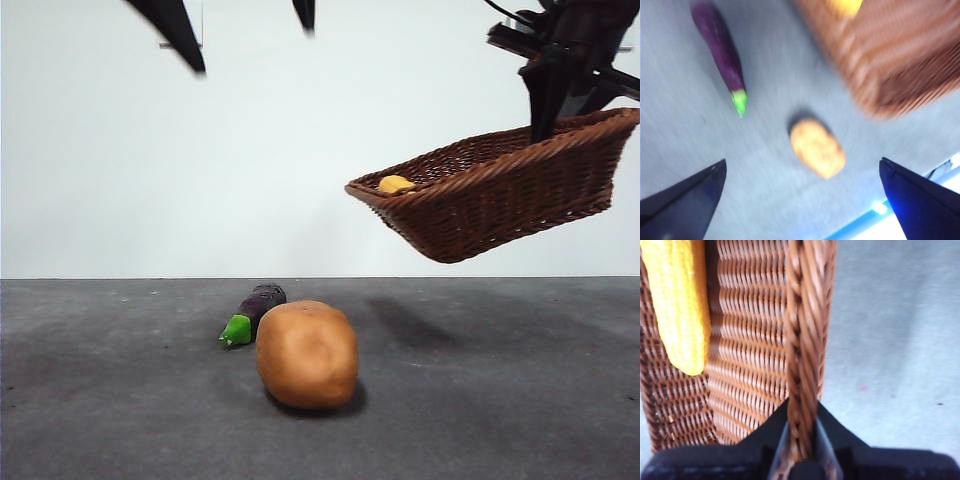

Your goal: Help me put the vegetables on the table into the basket

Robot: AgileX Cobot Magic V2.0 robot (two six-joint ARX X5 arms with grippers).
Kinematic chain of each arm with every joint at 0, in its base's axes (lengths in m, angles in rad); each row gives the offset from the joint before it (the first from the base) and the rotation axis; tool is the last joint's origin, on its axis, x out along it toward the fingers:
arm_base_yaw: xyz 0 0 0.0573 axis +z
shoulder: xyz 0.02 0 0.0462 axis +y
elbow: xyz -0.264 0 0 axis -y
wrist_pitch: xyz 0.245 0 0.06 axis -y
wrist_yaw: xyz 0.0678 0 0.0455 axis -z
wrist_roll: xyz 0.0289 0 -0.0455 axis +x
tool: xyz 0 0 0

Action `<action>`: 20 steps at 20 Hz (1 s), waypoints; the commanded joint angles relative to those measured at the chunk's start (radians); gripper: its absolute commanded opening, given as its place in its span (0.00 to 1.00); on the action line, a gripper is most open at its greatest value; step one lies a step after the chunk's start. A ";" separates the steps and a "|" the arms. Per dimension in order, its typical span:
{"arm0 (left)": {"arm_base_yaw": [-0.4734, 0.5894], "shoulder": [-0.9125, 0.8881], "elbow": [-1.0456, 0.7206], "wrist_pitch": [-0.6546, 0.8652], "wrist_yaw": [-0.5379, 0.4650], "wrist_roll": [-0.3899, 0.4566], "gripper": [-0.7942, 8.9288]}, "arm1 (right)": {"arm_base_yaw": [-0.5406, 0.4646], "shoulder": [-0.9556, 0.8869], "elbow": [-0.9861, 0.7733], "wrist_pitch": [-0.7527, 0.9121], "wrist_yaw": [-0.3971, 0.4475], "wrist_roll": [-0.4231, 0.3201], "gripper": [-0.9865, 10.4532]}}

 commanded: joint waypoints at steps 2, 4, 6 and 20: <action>-0.040 0.008 -0.236 0.134 0.032 -0.074 0.64 | -0.040 -0.011 -0.002 -0.024 -0.012 -0.034 0.07; -0.056 0.008 -0.348 0.240 0.047 -0.151 0.64 | -0.059 -0.011 -0.002 -0.024 -0.011 -0.034 0.07; -0.054 0.011 -0.431 0.325 0.089 -0.213 0.64 | -0.070 -0.011 -0.002 -0.024 -0.011 -0.035 0.07; -0.047 0.186 -0.496 0.510 0.116 -0.312 0.62 | -0.069 -0.011 -0.002 -0.024 -0.011 -0.042 0.07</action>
